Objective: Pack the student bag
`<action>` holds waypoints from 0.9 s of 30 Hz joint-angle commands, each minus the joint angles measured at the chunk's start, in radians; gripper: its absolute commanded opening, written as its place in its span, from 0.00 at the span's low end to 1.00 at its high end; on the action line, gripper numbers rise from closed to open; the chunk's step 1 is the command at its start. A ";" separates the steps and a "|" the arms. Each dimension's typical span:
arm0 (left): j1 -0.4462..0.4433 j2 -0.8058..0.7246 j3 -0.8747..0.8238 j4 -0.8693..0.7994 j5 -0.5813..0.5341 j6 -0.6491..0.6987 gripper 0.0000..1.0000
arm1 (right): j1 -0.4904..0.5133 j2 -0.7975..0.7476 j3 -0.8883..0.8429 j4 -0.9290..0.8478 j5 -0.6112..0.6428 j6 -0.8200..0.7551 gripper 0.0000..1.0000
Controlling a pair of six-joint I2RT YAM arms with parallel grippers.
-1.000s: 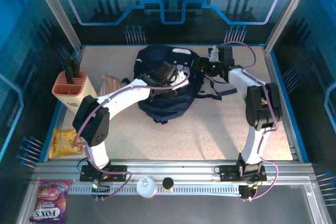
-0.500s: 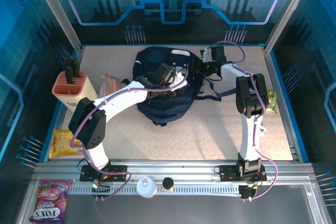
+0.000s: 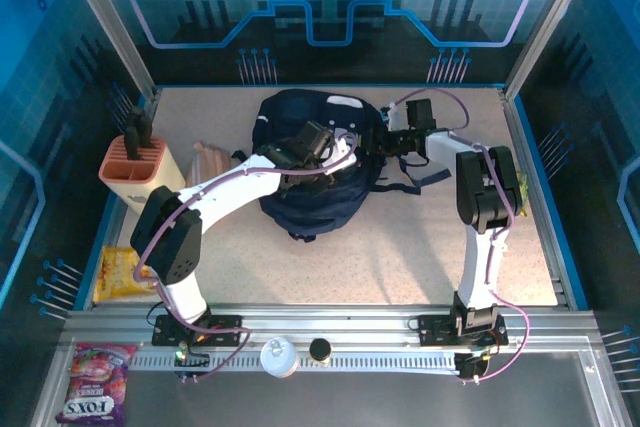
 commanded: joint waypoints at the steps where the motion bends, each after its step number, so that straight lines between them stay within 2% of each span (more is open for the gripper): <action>1: 0.010 -0.026 0.007 0.041 0.020 -0.035 0.12 | 0.002 -0.032 -0.029 -0.019 -0.062 -0.025 0.38; 9: 0.012 -0.031 0.009 0.029 0.025 -0.035 0.13 | 0.001 -0.024 -0.007 -0.084 0.014 -0.086 0.35; 20: 0.021 -0.037 0.008 0.023 0.026 -0.037 0.12 | -0.003 -0.039 -0.001 -0.142 0.035 -0.168 0.22; 27: 0.027 -0.039 0.013 0.025 0.028 -0.044 0.12 | -0.003 -0.064 -0.011 -0.135 0.064 -0.163 0.03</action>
